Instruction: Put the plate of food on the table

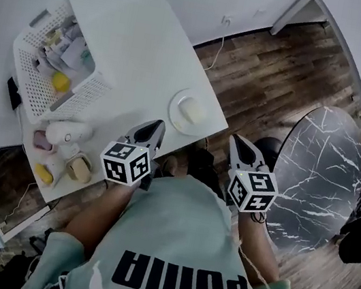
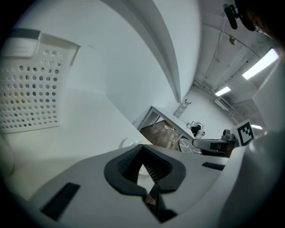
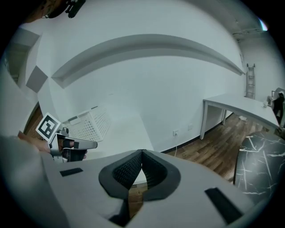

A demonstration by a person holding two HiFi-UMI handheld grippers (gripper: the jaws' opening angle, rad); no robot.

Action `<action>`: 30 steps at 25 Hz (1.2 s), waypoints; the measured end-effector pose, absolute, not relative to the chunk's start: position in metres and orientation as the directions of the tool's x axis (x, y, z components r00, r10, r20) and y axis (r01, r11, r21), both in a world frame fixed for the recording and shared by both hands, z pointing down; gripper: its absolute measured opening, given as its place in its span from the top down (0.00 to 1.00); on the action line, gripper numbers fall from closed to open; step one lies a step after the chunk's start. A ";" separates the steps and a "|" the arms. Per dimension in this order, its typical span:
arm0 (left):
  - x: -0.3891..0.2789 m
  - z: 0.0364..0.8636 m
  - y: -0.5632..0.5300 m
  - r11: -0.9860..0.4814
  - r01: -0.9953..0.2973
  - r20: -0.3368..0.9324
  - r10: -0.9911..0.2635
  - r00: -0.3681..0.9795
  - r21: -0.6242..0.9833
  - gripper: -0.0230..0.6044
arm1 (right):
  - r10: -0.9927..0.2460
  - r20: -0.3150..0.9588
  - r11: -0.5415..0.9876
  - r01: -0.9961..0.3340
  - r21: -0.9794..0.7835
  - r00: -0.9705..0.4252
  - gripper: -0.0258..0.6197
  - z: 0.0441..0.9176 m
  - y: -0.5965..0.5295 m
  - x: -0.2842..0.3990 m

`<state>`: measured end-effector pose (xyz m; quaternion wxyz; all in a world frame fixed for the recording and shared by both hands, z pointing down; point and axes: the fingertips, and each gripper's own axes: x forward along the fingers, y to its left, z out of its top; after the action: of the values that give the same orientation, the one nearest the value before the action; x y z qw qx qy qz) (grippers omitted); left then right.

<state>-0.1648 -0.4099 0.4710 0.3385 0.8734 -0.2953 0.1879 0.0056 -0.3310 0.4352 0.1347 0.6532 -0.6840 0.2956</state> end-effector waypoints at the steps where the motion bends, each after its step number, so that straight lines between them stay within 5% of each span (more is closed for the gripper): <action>1: -0.163 0.476 -0.412 -0.574 -0.650 0.538 -0.384 0.751 0.498 0.95 | -0.802 0.581 -0.013 -0.970 -0.243 -0.135 0.95 0.441 -0.336 0.008; 15: -0.149 0.535 -0.433 -0.366 -0.751 0.671 -0.342 0.658 0.550 0.95 | -0.597 0.655 0.080 -0.847 -0.526 -0.463 0.95 0.521 -0.379 0.018; 24: -0.145 0.554 -0.437 -0.281 -0.732 0.677 -0.280 0.681 0.621 0.79 | -0.533 0.644 0.072 -0.788 -0.612 -0.549 0.94 0.544 -0.396 0.019; 30: -0.145 0.561 -0.444 -0.250 -0.727 0.678 -0.263 0.686 0.639 0.76 | -0.507 0.633 0.055 -0.754 -0.654 -0.586 0.91 0.552 -0.404 0.016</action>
<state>-0.1447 -0.4438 0.5614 0.5180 0.7582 -0.3264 0.2244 0.0162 -0.4042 0.5523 0.1171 0.4398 -0.7167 0.5284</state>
